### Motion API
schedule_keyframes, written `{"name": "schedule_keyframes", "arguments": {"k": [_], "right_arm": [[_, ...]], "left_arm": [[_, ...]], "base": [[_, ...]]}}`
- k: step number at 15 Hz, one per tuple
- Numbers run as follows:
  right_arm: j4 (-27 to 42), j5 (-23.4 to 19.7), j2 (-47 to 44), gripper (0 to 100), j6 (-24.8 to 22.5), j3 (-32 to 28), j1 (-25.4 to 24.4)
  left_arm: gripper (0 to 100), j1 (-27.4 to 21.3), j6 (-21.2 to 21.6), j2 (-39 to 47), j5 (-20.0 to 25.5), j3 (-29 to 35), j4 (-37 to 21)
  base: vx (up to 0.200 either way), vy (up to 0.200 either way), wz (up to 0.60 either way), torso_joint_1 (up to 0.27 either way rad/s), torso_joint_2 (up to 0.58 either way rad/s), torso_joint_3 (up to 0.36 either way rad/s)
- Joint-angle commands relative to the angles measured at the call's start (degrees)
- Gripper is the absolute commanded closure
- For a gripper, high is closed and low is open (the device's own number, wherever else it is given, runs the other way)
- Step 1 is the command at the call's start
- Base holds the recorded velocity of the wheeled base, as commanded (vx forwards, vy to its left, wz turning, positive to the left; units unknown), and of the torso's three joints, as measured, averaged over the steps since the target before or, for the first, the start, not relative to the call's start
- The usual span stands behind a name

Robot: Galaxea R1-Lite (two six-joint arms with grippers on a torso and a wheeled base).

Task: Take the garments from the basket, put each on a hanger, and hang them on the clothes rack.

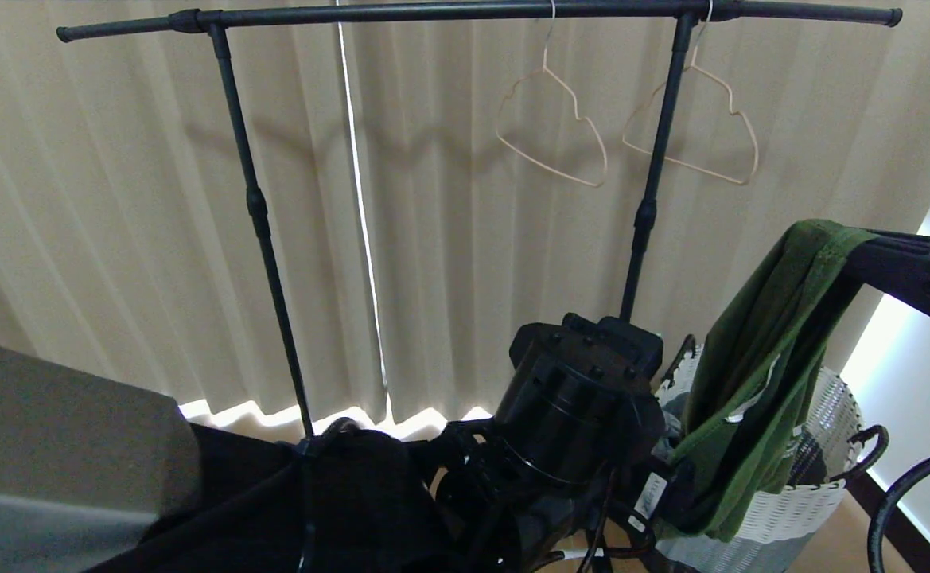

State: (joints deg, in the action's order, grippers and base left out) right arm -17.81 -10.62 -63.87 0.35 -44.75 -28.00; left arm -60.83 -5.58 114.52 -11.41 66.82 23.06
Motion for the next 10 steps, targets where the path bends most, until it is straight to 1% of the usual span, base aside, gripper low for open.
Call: {"name": "schedule_keyframes", "arguments": {"k": [1,2,3,5,6,8,9,10], "right_arm": [[0.1,0.1,0.4,100,0.0,0.1,0.0],[0.3,0.1,0.7,100,0.0,0.0,0.0],[0.3,0.1,0.7,100,0.0,-0.1,0.0],[0.4,0.1,1.1,100,0.0,-0.1,0.0],[0.4,0.2,1.1,100,0.0,0.1,0.0],[0.4,0.2,0.9,100,0.0,0.2,0.0],[0.4,0.2,0.8,100,0.0,0.0,0.1],[0.4,0.4,0.6,100,-0.1,0.1,0.1]], "left_arm": [[0,0.5,-1.6,2.2,-0.2,-0.2,0.1],[0,0.5,-2.9,2.4,-0.5,-0.7,0.1],[0,0.5,-3.0,2.4,-0.5,-0.9,0.1],[0,0.5,-3.0,1.1,-0.5,-3.4,0.1],[100,0.5,-3.0,0.3,-0.6,-4.6,0.1],[100,0.3,-2.9,-3.2,-1.1,-9.0,0.1],[100,0.3,-2.8,-4.4,-1.7,-10.2,0.1],[100,0.1,-2.0,-7.9,-3.4,-13.8,0.1]], "base": [[0.0,0.0,0.0,0.0,0.0,0.0],[0.0,0.0,0.0,0.0,0.0,0.0],[0.0,0.0,0.0,0.0,0.0,0.0],[0.0,0.0,0.0,0.0,0.0,0.0],[0.0,0.0,0.0,0.0,0.0,0.0],[0.0,0.0,0.0,0.0,0.0,0.0],[0.0,0.0,0.0,0.0,0.0,0.0],[0.0,0.0,0.0,0.0,0.0,0.0]]}}
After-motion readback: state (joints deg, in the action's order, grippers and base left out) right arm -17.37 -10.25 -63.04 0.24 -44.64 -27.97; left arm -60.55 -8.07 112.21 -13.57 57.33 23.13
